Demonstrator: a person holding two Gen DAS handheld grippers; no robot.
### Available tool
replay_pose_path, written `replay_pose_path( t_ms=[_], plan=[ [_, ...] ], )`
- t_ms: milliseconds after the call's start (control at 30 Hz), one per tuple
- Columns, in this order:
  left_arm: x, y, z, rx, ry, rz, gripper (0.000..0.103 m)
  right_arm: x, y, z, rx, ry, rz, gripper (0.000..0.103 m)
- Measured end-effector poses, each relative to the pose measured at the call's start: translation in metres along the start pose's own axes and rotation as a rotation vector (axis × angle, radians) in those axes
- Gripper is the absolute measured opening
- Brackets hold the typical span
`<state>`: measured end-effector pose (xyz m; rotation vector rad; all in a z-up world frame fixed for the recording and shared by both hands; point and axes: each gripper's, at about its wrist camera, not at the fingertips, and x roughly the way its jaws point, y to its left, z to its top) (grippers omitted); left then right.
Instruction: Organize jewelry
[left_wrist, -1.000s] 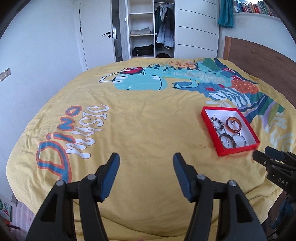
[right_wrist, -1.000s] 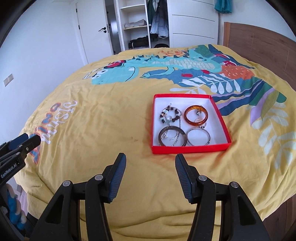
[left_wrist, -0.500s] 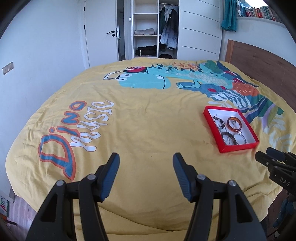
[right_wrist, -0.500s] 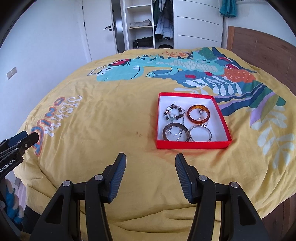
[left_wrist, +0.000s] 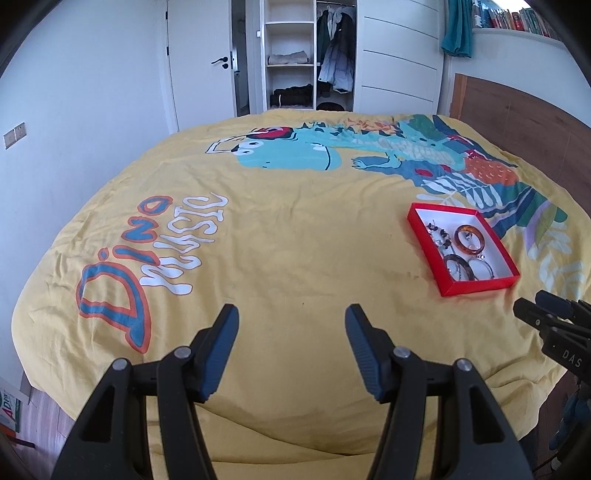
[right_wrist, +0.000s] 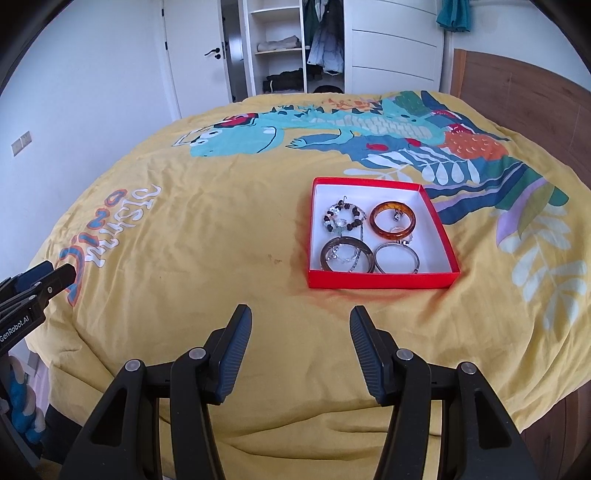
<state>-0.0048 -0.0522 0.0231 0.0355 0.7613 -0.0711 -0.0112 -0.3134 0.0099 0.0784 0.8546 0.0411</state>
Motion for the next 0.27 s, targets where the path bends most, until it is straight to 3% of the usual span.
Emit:
replay_pose_path(
  t_ms=[267],
  plan=[
    [0.0049,0.0016,-0.0029,0.0,0.019,-0.006,0.058,0.0003,-0.0009,-0.0006,0.001,0.001,-0.001,0.055]
  ],
)
